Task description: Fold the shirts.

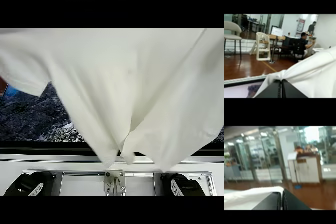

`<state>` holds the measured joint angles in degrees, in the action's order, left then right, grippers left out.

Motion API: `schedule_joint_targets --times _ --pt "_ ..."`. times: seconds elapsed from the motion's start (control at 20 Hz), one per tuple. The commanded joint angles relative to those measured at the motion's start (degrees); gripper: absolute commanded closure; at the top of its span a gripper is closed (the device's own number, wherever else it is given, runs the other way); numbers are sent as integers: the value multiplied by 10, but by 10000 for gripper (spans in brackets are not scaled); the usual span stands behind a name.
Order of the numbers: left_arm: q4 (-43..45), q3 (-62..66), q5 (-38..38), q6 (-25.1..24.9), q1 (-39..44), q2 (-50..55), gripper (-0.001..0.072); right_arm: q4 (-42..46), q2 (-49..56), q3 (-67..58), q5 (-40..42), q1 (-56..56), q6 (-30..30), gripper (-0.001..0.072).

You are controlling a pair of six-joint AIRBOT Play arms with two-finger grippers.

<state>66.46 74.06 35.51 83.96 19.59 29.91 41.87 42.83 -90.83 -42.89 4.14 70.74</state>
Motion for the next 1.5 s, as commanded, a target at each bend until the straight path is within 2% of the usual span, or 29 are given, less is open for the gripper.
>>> schedule_joint_targets --times 0.0,0.15,0.25,0.4,0.6,0.7,0.85,0.9,0.95,1.0,1.05,1.2,1.3,1.35,1.45 --pt "62 1 9 25 -31 44 670 147 63 -2 -155 0 59 652" --pt "60 -3 34 32 -69 109 669 288 143 10 -337 0 158 652" --pt "60 -19 54 56 -72 167 669 318 197 54 -367 0 170 652" --pt "22 -58 72 59 -68 266 669 284 286 113 -259 0 169 651" --pt "-32 -82 71 59 -53 397 669 144 395 116 -113 0 146 651" --pt "-49 -82 66 59 -45 447 668 120 432 116 -80 0 146 651" --pt "-83 -82 66 59 -47 489 668 118 461 116 -80 0 146 651" --pt "-95 -82 68 59 -50 492 645 118 462 116 -80 0 143 628" --pt "-105 -80 78 60 -57 491 469 115 459 115 -73 1 135 502" --pt "-108 -74 101 61 -71 489 202 117 452 115 -70 5 121 232" --pt "-108 -61 150 64 -95 488 47 119 438 115 -80 12 102 77" --pt "-106 -31 352 38 -210 479 39 203 385 115 -146 62 80 77" --pt "-95 -49 443 34 -276 461 44 279 365 115 -239 110 83 78" --pt "-95 -73 461 26 -292 447 44 281 366 118 -286 134 82 78" --pt "-100 -157 440 22 -295 412 44 254 368 147 -335 174 63 78"
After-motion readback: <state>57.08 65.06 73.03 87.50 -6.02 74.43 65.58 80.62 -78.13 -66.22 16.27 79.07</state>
